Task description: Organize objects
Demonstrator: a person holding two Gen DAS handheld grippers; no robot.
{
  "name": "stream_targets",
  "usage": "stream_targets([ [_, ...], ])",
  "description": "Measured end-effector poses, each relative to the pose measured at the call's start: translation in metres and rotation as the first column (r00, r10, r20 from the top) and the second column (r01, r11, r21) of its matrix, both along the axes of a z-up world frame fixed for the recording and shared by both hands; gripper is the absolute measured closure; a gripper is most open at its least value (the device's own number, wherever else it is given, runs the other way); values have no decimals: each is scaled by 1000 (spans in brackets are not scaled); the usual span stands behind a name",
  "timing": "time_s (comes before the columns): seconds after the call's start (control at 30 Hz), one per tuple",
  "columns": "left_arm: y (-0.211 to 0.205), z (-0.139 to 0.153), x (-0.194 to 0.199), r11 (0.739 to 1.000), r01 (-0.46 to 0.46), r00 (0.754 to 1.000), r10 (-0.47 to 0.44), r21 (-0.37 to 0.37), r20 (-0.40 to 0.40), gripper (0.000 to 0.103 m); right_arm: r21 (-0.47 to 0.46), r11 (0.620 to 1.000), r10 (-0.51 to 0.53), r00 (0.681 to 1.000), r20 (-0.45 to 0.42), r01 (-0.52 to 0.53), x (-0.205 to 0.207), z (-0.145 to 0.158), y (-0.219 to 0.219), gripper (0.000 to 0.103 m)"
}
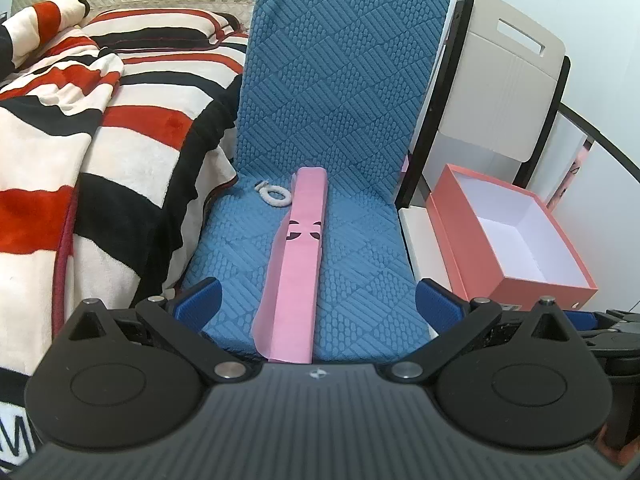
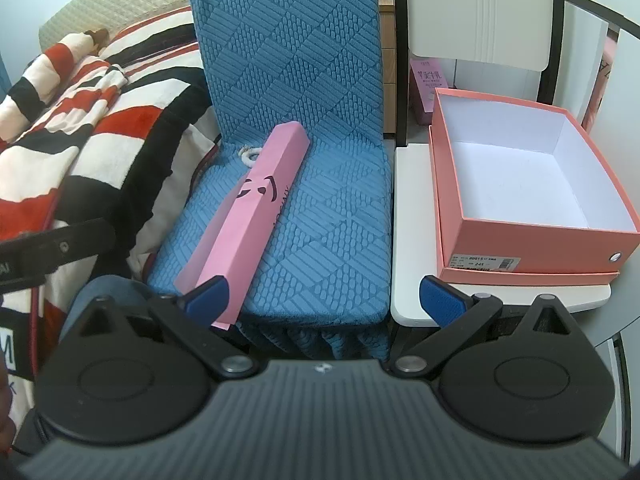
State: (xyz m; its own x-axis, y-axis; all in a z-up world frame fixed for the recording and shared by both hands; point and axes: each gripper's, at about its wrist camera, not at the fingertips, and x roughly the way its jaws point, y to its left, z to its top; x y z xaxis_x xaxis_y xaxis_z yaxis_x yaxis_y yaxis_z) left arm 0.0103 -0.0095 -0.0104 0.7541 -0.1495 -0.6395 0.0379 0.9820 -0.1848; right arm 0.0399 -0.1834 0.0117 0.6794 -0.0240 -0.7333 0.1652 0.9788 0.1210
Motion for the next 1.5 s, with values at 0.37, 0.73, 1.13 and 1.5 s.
stream_targets([
  [0.37,0,2,4,1000,12,1000,-12,-18,11,0,-20,1000,5,1000,-5,-5,4,6,1,0],
  [0.73,8,4,-5,1000,13,999,-12,-21,39,0,1,1000,16,1000,-7,-16,5,4,8,0],
  [1.13,13,-7,3,999,6,1000,-5,-33,20,0,2,1000,21,1000,-20,-21,17,-6,10,0],
  [1.5,12,-27,30,999,8,1000,-8,-34,7,0,20,1000,9,1000,-22,-9,35,-24,10,0],
])
